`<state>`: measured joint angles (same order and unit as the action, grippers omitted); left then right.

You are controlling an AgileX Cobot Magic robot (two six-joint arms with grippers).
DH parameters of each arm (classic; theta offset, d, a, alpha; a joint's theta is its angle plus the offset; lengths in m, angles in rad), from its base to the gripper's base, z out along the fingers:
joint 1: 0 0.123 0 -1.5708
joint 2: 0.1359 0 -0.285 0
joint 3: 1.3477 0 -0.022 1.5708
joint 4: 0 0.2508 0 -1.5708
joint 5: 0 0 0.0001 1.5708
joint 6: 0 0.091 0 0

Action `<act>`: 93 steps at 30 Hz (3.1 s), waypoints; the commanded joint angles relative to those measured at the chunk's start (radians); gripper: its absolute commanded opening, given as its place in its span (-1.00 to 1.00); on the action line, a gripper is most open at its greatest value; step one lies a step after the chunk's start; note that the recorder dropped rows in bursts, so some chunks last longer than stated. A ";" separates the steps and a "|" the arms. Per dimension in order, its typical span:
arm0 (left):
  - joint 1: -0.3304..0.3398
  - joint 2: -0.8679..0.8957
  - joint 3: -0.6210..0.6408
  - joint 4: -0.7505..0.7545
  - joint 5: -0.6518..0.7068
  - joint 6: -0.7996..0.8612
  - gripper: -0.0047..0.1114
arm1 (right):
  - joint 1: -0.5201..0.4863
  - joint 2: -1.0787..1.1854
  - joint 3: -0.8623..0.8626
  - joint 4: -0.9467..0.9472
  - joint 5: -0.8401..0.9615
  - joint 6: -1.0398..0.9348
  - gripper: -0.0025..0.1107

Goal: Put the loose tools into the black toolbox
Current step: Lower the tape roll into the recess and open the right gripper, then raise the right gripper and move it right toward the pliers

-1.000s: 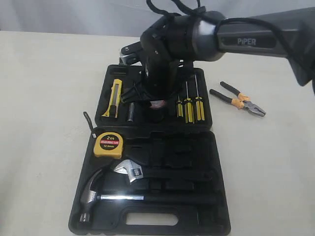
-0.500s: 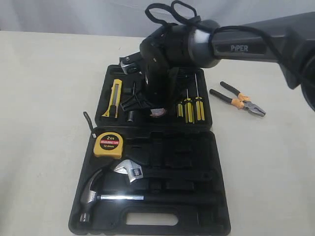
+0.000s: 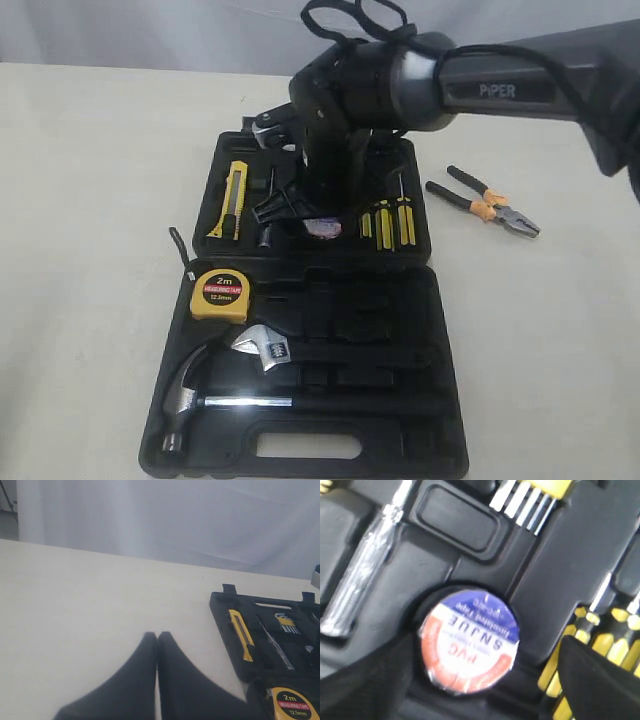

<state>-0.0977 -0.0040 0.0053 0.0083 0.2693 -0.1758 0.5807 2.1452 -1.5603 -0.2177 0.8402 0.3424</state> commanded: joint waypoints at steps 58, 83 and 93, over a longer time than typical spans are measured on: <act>-0.006 0.004 -0.005 -0.008 0.003 0.000 -0.92 | 0.003 0.017 0.034 0.049 -0.066 -0.173 -0.96; -0.006 0.004 -0.005 -0.008 0.003 0.000 -0.92 | -0.010 -0.335 0.013 -0.016 0.182 -0.192 -0.96; -0.006 0.004 -0.005 -0.008 0.003 0.000 -0.92 | -0.233 -0.510 0.258 0.057 0.159 -0.215 -0.96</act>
<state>-0.0977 -0.0040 0.0053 0.0083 0.2693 -0.1758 0.4107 1.6773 -1.3722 -0.1644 1.0372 0.1446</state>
